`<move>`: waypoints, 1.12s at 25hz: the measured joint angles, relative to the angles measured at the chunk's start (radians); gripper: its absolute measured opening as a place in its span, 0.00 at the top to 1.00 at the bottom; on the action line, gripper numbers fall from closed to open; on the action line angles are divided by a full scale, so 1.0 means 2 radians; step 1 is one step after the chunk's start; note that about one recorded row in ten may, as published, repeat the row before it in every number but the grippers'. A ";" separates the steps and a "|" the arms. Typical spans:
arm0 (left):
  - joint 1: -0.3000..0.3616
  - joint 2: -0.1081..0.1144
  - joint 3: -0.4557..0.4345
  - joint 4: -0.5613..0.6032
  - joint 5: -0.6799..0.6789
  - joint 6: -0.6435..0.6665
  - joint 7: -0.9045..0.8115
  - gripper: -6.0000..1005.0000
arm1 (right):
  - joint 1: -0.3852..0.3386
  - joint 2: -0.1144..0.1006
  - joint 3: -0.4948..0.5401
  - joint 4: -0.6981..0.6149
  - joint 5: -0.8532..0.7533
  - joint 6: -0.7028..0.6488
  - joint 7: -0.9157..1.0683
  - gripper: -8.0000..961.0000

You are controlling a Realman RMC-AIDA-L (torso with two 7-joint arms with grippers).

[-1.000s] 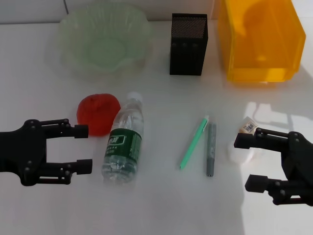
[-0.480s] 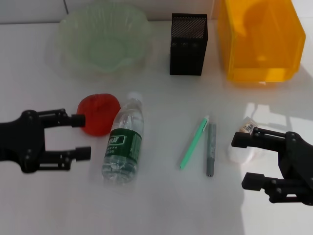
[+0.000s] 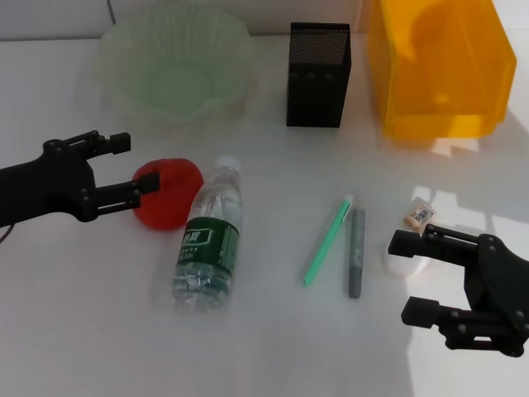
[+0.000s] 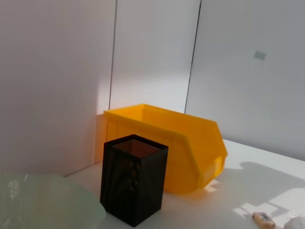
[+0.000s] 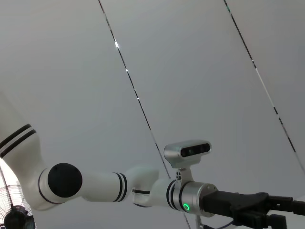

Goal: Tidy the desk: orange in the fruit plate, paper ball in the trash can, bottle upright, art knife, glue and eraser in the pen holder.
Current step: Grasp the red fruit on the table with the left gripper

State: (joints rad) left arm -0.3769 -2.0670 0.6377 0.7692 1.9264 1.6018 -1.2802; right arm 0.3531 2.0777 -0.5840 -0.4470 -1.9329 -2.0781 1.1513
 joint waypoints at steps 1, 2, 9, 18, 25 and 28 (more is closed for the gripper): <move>-0.003 0.000 0.000 -0.013 0.000 -0.012 0.007 0.21 | -0.001 0.000 0.000 0.001 0.000 0.000 0.000 0.18; -0.007 0.000 0.001 -0.025 0.001 -0.027 0.016 0.21 | -0.003 0.000 0.000 0.001 0.000 0.001 0.000 0.18; -0.031 -0.002 0.007 -0.095 0.002 -0.112 0.068 0.21 | -0.005 0.001 0.001 0.018 0.000 0.003 -0.007 0.18; -0.042 -0.003 0.007 -0.136 -0.001 -0.162 0.112 0.21 | -0.005 0.001 0.002 0.029 0.000 0.008 -0.007 0.18; -0.043 -0.003 0.007 -0.138 -0.005 -0.159 0.121 0.40 | -0.011 0.001 0.003 0.030 0.000 0.008 -0.007 0.18; -0.043 -0.003 0.007 -0.138 -0.006 -0.158 0.122 0.48 | -0.015 0.001 0.004 0.030 0.001 0.008 -0.007 0.18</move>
State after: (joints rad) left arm -0.4630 -2.0725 0.6519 0.4940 1.9148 1.2854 -1.0372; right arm 0.3235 2.0795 -0.5768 -0.3880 -1.9318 -2.0631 1.1366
